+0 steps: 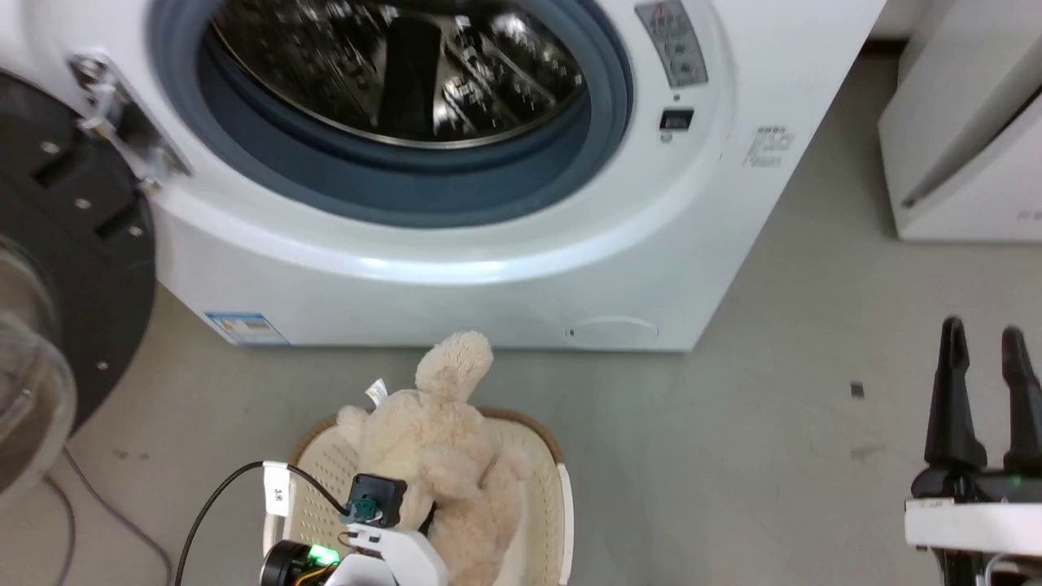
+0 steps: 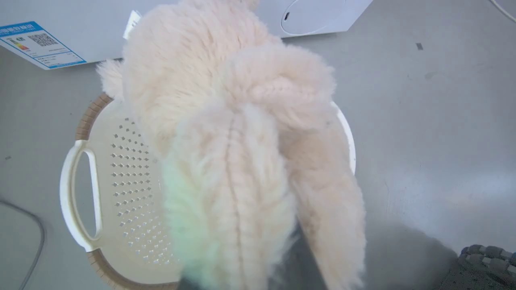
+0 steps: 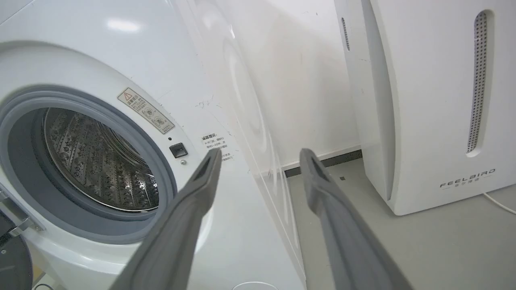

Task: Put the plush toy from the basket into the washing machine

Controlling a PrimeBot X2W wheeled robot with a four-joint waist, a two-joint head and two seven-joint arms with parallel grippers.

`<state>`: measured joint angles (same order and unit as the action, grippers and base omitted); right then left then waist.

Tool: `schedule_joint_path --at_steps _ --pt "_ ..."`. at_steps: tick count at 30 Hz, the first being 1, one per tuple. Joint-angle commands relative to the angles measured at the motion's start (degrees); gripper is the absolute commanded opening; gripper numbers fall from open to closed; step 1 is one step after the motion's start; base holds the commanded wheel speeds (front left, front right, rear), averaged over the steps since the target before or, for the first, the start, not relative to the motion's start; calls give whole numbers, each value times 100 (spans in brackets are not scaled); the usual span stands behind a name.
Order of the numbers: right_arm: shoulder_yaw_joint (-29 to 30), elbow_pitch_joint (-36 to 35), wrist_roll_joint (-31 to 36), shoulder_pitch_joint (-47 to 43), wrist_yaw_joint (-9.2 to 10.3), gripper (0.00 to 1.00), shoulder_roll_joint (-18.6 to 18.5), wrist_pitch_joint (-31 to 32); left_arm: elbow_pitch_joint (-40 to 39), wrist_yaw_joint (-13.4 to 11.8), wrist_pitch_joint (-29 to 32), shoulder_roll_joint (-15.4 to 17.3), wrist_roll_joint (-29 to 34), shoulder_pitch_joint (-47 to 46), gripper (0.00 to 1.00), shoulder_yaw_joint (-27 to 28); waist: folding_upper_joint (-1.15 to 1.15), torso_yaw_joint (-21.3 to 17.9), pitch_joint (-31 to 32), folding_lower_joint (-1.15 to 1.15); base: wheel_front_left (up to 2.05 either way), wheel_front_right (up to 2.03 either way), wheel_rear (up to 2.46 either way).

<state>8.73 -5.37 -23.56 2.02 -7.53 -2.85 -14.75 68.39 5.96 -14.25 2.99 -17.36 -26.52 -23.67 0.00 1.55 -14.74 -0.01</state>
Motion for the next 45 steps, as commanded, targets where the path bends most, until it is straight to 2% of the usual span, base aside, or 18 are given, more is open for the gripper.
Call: schedule_joint_path --at_steps 1,12,24,36,45 --pt "18 52 -59 -157 4 100 -3 -25 -339 -80 -71 -5 -27 136 0 32 0 99 343 1 0 0 0" --pt "18 173 -126 -604 4 100 -3 -25 -1918 -332 -73 121 136 747 0 213 0 154 992 1 0 0 0" --pt "6 168 -193 -679 4 100 -3 -25 -3157 -567 -74 225 278 722 0 564 0 67 1124 1 0 0 0" --pt "22 132 -252 -487 4 100 -3 -25 -3779 -677 -74 331 455 4 0 929 0 -175 789 1 0 0 0" --pt "-39 80 -307 -110 4 100 -3 -25 -3657 -674 -74 471 566 -935 0 1158 0 -442 135 1 0 0 0"
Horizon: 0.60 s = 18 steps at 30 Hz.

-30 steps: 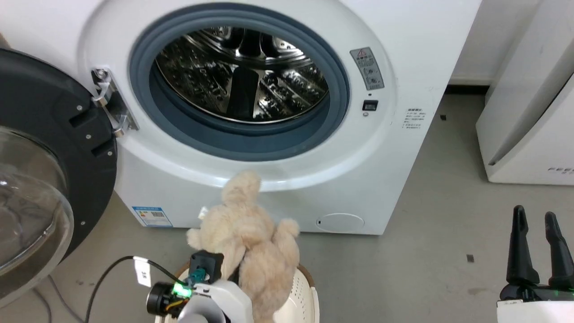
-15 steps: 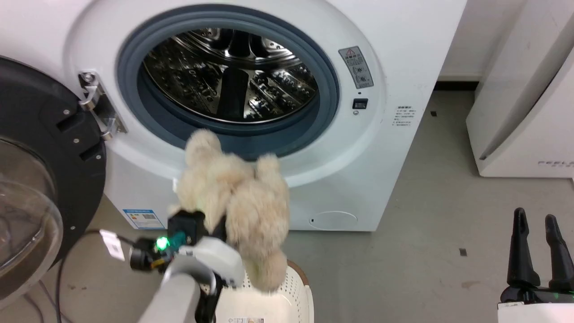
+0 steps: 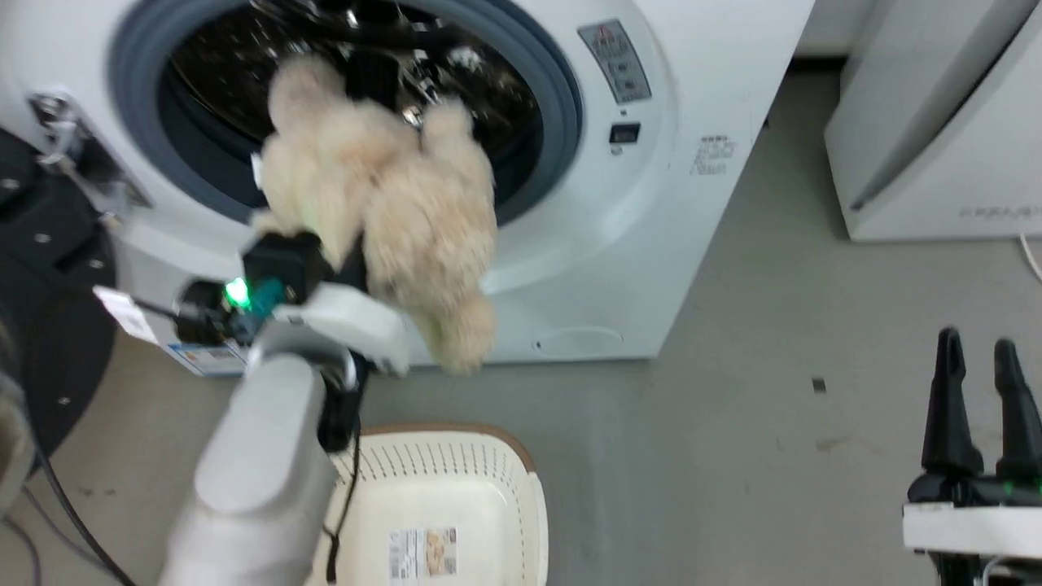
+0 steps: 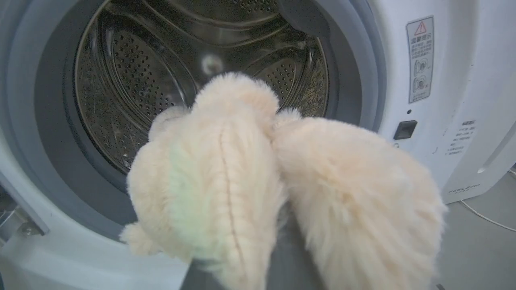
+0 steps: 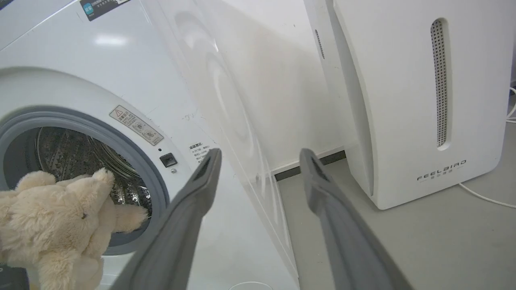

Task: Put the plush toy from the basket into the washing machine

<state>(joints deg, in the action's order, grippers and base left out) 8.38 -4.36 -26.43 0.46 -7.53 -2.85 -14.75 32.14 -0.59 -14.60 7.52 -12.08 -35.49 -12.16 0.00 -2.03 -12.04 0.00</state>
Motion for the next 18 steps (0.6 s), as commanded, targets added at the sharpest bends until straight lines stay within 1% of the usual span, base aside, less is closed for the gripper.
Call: schedule_joint_path --at_steps 1,10,18 --pt "-14 -31 -28 104 4 100 -3 -25 -1 -17 -40 35 53 -151 0 36 0 -117 -231 0 0 0 0" --pt "-114 -131 -129 687 4 100 -3 -25 404 -6 -40 283 166 -1212 0 420 0 -545 -1218 0 0 0 0" --pt "-160 -224 -206 1012 4 100 -3 -25 566 -164 -40 491 290 -1936 0 770 0 -913 -1898 0 0 0 0"
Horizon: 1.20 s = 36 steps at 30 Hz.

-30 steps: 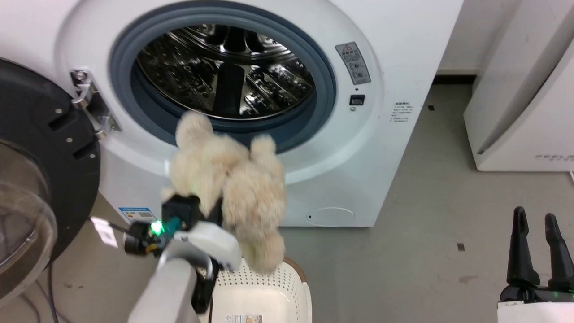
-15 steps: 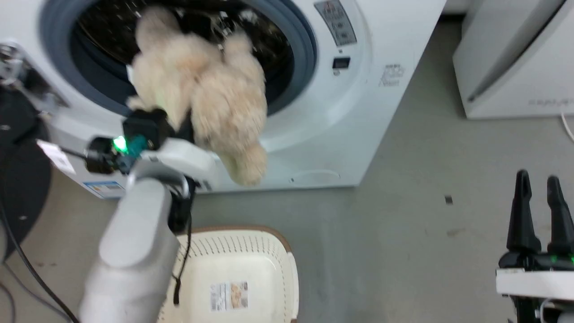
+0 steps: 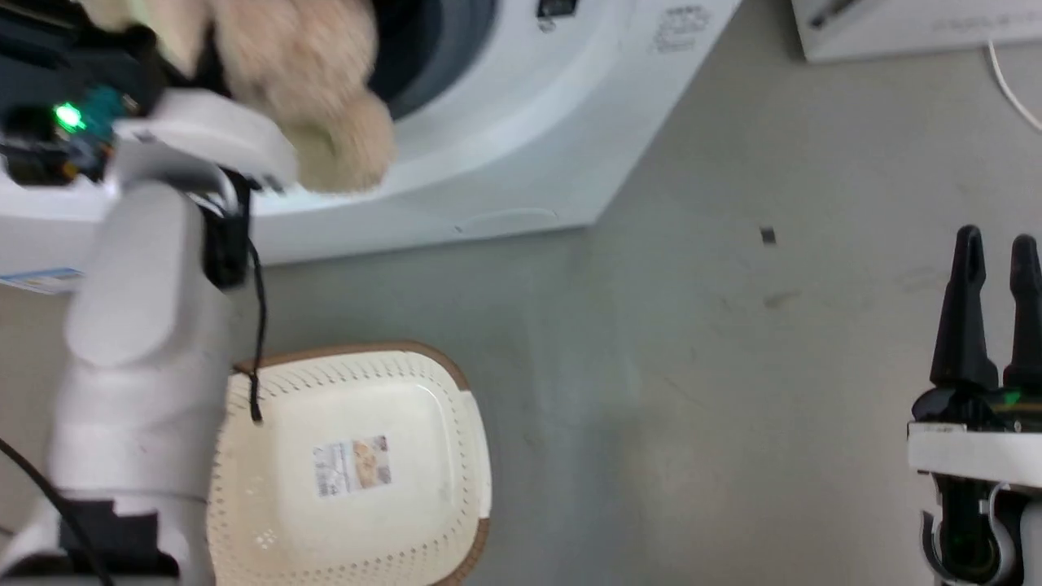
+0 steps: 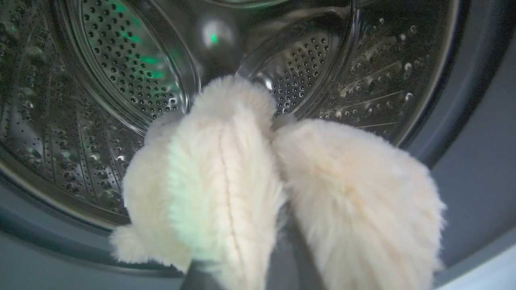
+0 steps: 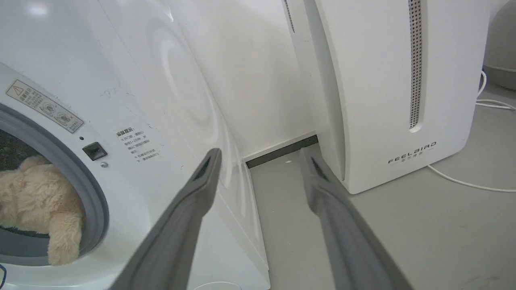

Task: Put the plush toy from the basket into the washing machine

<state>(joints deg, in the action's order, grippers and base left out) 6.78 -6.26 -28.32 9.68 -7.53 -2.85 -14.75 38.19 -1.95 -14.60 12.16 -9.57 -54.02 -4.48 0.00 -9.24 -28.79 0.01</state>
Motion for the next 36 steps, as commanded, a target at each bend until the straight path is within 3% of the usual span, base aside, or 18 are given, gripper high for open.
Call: schedule_joint_path --at_steps 1,16,25,26,27,36 --pt "-20 -48 -27 131 4 100 -3 -25 -10 -38 -40 61 43 -189 0 51 0 -236 -308 -1 0 0 0" --pt "-250 -214 -291 497 4 100 -3 -25 300 -102 -40 809 166 -1704 0 686 0 -749 -1280 -1 0 0 0" --pt "-339 -252 -320 576 4 100 -3 -25 544 -83 -40 956 250 -2250 0 823 0 -821 -1545 -1 0 0 0" --pt "-339 -256 -321 586 4 100 -3 -25 569 -94 -40 964 277 -2254 75 820 0 -824 -1551 -1 0 0 0" --pt "-336 -256 -321 593 4 100 -3 -25 610 -70 -40 949 260 -2246 100 834 0 -825 -1549 -1 0 0 0" --pt "-383 -145 -196 502 4 100 -3 -25 538 40 -40 758 308 -1569 100 883 0 -693 -1076 -1 0 0 0"
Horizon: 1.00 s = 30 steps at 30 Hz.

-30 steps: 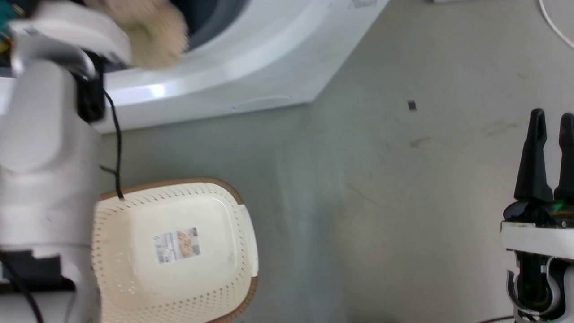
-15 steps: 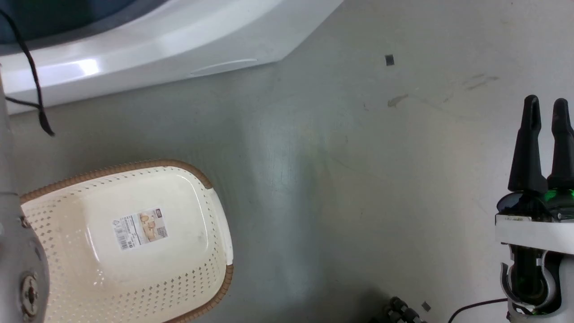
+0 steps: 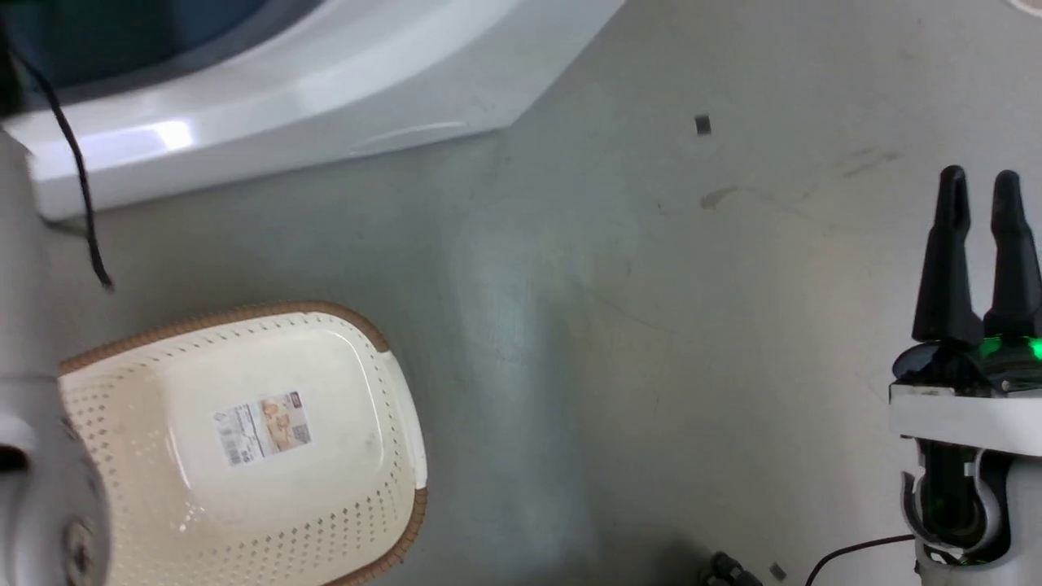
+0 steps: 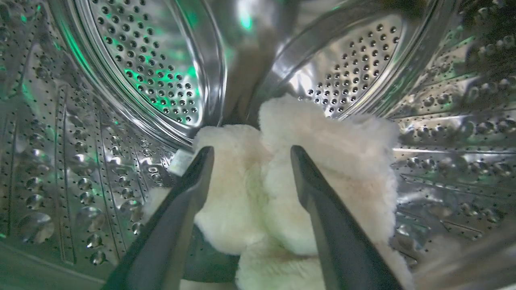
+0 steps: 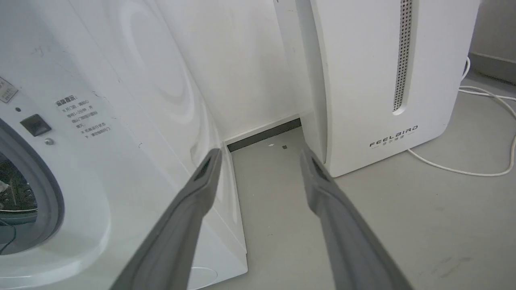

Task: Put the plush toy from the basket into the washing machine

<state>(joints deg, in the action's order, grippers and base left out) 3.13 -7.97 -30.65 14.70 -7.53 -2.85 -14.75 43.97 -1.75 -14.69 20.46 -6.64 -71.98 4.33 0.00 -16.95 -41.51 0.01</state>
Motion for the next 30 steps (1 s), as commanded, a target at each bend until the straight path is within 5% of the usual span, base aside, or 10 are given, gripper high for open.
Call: schedule_joint_path --at_steps 1,30 --pt "-17 38 52 -18 4 100 -3 -25 -80 18 -30 -121 21 349 100 8 0 105 272 -1 0 0 0" --pt "69 564 1494 -1327 4 100 -3 -25 -2247 -276 -30 -1611 416 4950 100 -293 0 1332 3178 -1 0 0 0"
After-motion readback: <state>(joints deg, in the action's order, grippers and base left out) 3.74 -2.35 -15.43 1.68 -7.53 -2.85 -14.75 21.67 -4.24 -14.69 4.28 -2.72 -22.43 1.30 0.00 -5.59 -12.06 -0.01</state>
